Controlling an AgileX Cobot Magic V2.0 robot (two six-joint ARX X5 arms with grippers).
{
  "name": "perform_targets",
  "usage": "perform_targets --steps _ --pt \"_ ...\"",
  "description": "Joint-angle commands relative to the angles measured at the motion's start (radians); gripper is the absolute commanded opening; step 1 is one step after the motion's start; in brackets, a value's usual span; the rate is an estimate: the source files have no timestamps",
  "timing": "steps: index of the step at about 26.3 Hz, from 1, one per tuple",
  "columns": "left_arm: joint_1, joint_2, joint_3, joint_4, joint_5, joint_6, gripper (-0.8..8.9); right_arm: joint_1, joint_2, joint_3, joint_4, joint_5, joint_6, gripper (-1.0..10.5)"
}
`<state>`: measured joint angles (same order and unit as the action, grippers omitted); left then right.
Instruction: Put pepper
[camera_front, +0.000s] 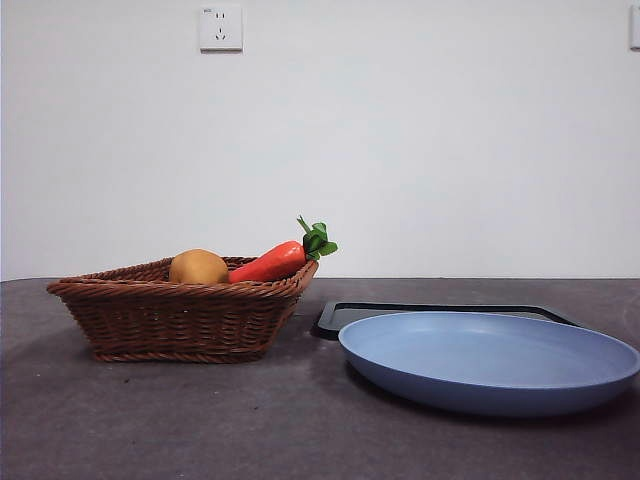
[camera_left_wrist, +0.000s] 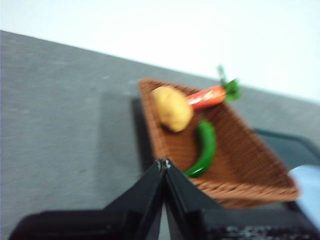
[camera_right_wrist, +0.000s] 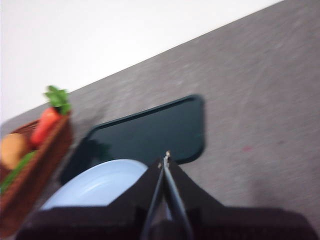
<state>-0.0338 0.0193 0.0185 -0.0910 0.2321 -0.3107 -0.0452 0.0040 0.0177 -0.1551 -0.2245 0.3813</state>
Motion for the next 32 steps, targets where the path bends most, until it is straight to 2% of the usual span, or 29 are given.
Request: perform_targets --steps 1,8,14,17,22,28,32 --pt "0.002 0.0 0.026 0.011 0.051 -0.113 0.06 0.002 0.004 0.037 0.005 -0.013 0.069 0.1" --pt "0.003 0.09 0.172 -0.046 0.09 -0.111 0.07 0.002 0.093 0.177 0.003 -0.021 0.067 0.1" --pt "0.002 0.296 0.346 -0.1 0.196 -0.046 0.07 0.003 0.261 0.36 -0.067 -0.114 -0.007 0.1" --pt "0.002 0.41 0.444 -0.165 0.275 0.021 0.07 0.006 0.372 0.488 -0.182 -0.17 -0.091 0.1" --pt "0.0 0.571 0.607 -0.324 0.358 0.169 0.07 0.027 0.544 0.706 -0.427 -0.196 -0.261 0.1" --pt "-0.009 0.693 0.77 -0.533 0.404 0.341 0.06 0.075 0.713 0.917 -0.706 -0.196 -0.452 0.1" --pt "-0.034 0.745 0.86 -0.67 0.402 0.438 0.06 0.117 0.796 1.003 -0.856 -0.196 -0.526 0.1"
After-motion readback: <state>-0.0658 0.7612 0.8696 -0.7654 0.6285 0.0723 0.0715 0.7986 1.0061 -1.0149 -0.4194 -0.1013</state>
